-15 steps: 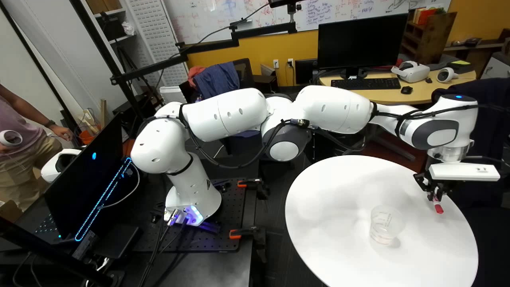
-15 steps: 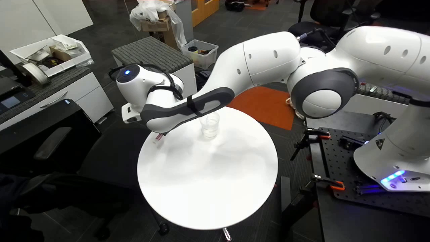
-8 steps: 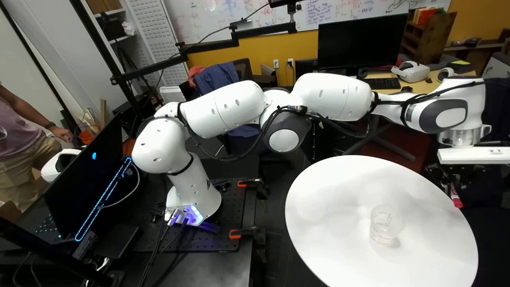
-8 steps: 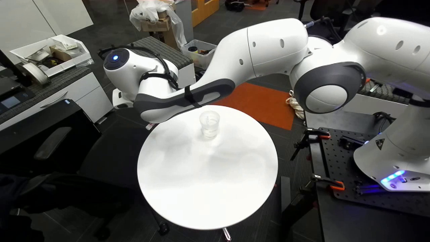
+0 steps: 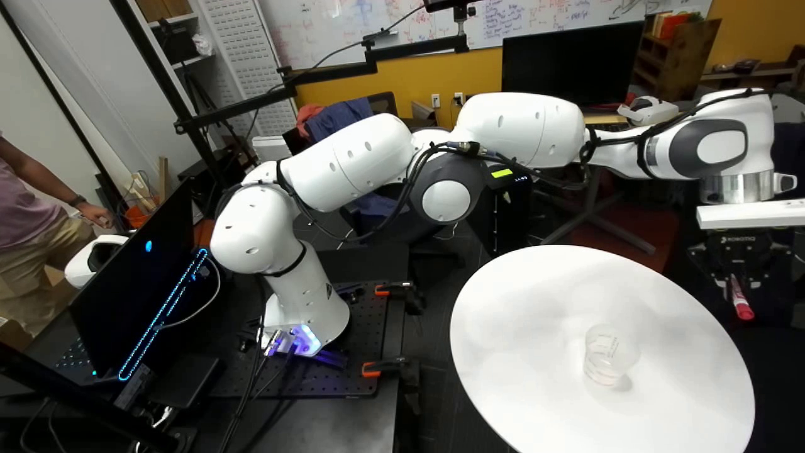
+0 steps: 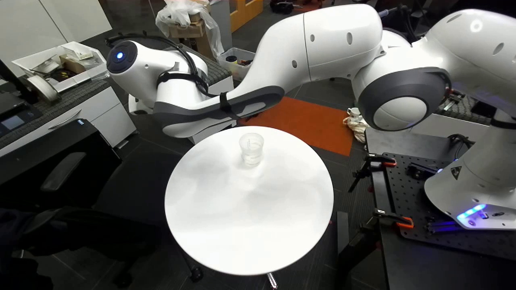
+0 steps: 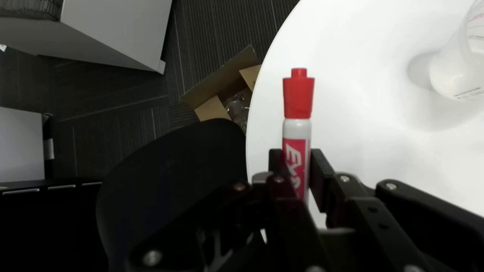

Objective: Get the marker from the table and place it in the colorless cup

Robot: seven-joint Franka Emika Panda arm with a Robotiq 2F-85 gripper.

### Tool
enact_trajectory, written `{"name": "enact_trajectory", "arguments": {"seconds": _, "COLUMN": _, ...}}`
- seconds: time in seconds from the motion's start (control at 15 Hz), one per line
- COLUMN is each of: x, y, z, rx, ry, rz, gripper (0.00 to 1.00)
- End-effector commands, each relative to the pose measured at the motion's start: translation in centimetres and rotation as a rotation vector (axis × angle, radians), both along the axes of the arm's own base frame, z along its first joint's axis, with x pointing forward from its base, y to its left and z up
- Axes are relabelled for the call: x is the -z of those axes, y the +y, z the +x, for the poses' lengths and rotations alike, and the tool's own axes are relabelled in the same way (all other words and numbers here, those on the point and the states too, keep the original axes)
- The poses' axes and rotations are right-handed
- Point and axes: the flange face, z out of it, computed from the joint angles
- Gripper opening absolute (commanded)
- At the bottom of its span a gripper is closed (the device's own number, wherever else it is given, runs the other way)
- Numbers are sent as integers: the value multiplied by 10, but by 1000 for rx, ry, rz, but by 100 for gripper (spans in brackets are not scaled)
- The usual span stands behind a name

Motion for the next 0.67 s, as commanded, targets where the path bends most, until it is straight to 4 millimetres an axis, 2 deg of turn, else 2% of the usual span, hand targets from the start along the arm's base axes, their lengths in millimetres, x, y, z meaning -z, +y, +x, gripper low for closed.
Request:
{"name": "enact_trajectory", "arguments": {"seconds": 0.0, "x": -28, "y": 2, "z": -10, "rx": 63, "ry": 16, "rz": -90, "gripper": 5}}
{"name": "enact_trajectory", "arguments": {"seconds": 0.2, "x": -41, "y": 1, "z": -15, "rx": 100, "ry": 8, "rz": -140, "gripper": 5}}
{"name": "enact_trajectory", "arguments": {"seconds": 0.33, "x": -46, "y": 7, "z": -18, "rx": 127, "ry": -10, "rz": -164, "gripper": 5}}
{"name": "enact_trajectory", "arguments": {"seconds": 0.6, "x": -41, "y": 31, "z": -35, "rx": 197, "ry": -35, "rz": -181, "gripper": 5}}
